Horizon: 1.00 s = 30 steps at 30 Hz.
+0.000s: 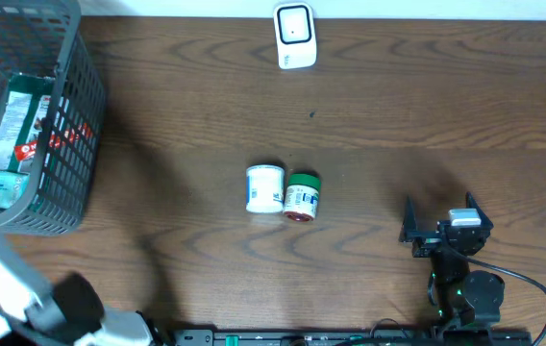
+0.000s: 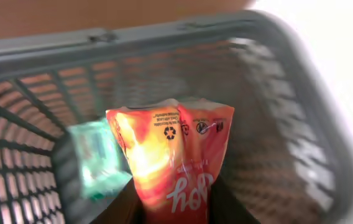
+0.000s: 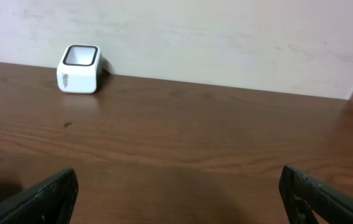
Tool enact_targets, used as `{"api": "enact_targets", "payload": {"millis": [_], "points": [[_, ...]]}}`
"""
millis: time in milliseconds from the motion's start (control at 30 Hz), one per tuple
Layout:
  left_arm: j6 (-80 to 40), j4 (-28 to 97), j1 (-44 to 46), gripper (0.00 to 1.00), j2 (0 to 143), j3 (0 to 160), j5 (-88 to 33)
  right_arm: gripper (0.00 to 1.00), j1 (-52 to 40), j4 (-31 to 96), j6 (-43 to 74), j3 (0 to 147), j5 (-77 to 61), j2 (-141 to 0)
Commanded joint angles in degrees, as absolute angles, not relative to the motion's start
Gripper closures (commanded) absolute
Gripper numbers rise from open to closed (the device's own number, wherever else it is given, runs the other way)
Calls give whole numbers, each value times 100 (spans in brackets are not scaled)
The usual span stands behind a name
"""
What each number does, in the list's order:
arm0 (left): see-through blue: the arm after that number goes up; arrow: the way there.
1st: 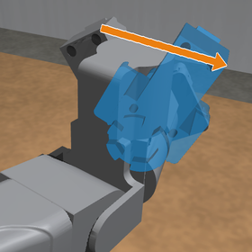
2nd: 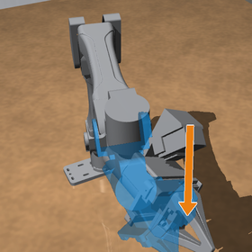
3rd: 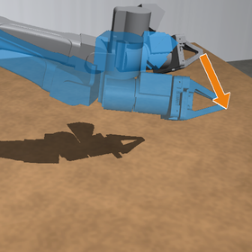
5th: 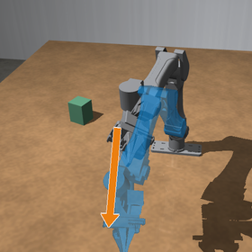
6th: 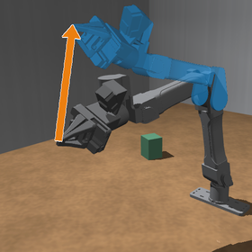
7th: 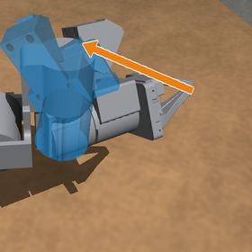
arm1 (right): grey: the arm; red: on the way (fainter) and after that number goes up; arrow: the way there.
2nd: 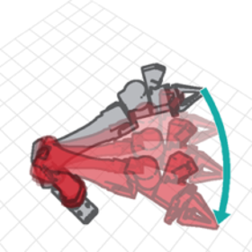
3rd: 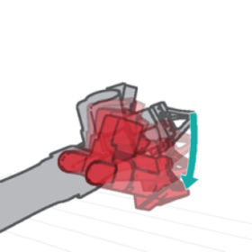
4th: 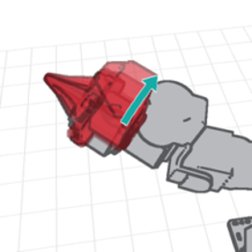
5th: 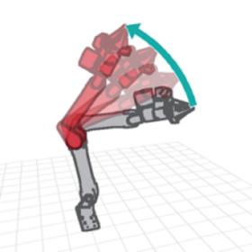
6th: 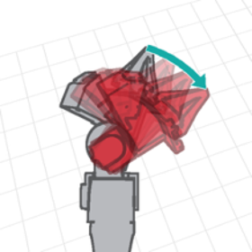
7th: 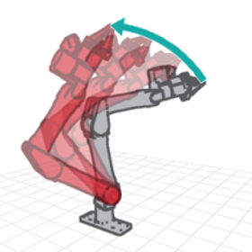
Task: Scan the item barcode
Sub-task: 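Lift the orange packet out and set it right of the green-lidded jar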
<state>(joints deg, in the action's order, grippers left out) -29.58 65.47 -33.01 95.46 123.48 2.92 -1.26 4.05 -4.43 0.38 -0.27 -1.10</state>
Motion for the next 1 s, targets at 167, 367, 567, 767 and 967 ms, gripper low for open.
{"api": "enact_targets", "payload": {"millis": [167, 367, 567, 767, 967], "points": [[-2714, 7516, -1221, 86, 8449, 12366, -1031, 1, -47, 429, -478, 32, -12, -104], [-2508, 8084, 952, 85, 8709, 12158, -987, 1, -47, 429, -478, 32, -12, -104], [-2510, 8088, 2303, 85, 9264, 11651, -985, 1, -47, 429, -478, 32, -12, -104], [-2510, 7946, 3286, 85, 10298, 11271, -987, 1, -47, 429, -478, 32, -12, -104], [-2519, 7391, 4147, 85, 11332, 11271, -1011, 1, -47, 429, -478, 32, -12, -104]]}}
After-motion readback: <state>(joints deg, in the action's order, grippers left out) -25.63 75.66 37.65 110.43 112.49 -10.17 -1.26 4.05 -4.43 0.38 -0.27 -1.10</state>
